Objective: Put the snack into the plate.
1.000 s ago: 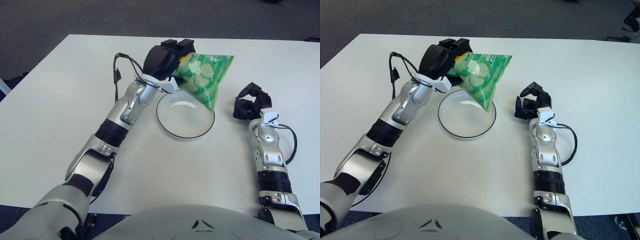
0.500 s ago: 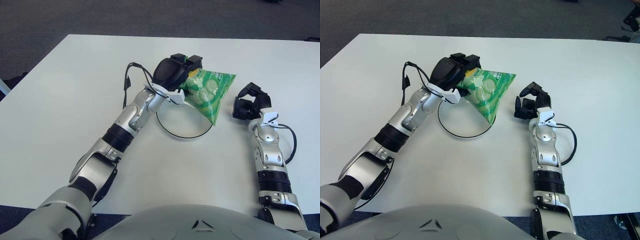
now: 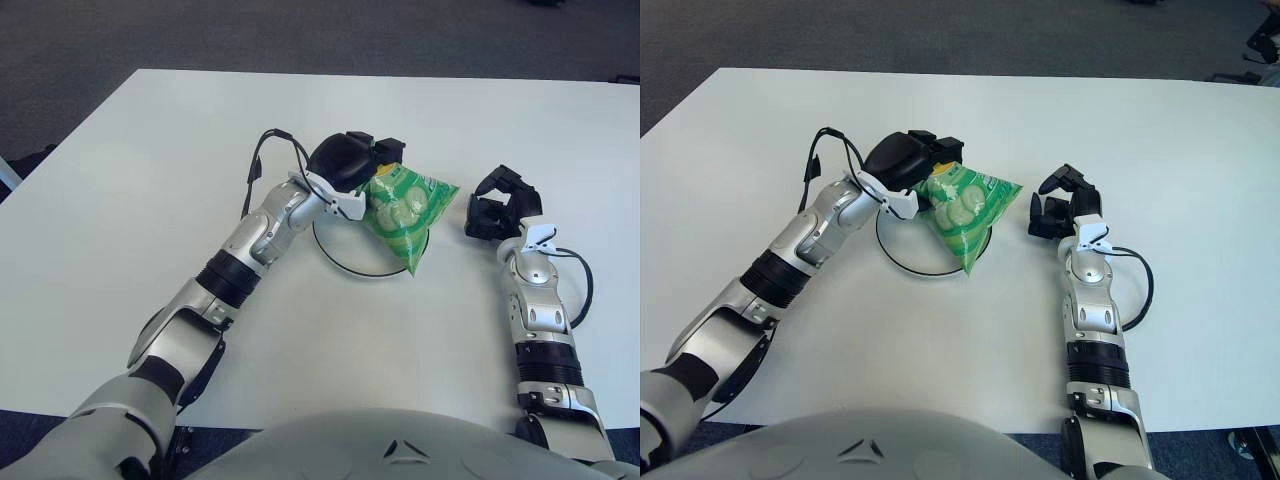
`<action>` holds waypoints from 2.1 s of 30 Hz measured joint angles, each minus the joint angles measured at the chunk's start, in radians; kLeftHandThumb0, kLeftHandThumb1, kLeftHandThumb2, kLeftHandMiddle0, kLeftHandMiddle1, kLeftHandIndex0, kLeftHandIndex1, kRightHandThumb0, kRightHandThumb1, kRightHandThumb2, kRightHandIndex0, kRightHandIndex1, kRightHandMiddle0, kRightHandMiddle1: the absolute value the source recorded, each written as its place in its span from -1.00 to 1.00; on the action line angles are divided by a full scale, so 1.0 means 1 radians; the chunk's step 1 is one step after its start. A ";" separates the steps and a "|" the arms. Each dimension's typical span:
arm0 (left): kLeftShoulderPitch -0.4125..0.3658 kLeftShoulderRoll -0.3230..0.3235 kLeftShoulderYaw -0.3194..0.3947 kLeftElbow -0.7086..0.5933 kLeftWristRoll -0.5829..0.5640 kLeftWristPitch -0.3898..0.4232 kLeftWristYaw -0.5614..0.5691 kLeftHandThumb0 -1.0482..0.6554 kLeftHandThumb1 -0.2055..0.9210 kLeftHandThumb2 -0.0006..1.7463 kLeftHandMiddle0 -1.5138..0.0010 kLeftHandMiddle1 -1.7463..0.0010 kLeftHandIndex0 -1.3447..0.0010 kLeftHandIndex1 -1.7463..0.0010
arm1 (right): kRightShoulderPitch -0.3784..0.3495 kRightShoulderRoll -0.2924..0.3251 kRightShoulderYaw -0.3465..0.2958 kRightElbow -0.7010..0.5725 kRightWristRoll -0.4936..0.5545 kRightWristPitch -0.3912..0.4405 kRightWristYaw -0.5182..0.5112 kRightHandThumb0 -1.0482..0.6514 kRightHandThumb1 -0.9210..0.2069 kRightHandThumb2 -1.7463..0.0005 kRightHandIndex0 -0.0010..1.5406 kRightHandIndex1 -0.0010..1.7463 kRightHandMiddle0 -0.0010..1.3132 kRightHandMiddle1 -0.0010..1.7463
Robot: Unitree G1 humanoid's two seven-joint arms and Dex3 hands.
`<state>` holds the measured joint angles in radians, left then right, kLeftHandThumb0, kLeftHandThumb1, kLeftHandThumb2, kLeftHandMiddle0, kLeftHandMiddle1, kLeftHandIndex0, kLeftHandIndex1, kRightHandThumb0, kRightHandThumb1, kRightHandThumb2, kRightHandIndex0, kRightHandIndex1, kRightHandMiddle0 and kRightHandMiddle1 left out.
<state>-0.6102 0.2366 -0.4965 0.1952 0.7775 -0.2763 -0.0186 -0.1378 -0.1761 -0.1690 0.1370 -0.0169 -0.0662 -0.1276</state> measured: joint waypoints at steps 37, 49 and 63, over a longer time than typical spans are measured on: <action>-0.044 0.060 -0.061 0.086 -0.033 -0.161 0.039 0.23 -0.62 0.90 -0.11 -0.98 0.08 -0.99 | 0.002 -0.004 0.000 -0.020 -0.002 0.008 -0.004 -0.40 0.29 -0.68 0.70 1.00 0.10 1.00; -0.078 0.152 -0.063 -0.005 -0.177 -0.151 -0.319 -0.68 0.04 0.00 0.97 -0.39 0.99 -0.04 | -0.006 -0.005 0.002 -0.021 -0.002 0.008 -0.001 -0.40 0.29 -0.68 0.71 1.00 0.10 1.00; -0.087 0.254 -0.025 -0.100 -0.313 -0.152 -0.615 -0.91 0.37 -0.26 1.00 0.97 1.00 0.84 | 0.001 -0.002 -0.001 -0.004 0.002 0.008 0.003 -0.39 0.28 -0.68 0.71 1.00 0.09 1.00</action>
<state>-0.6976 0.4906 -0.5217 0.0953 0.4642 -0.4287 -0.6338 -0.1370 -0.1785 -0.1698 0.1326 -0.0154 -0.0580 -0.1243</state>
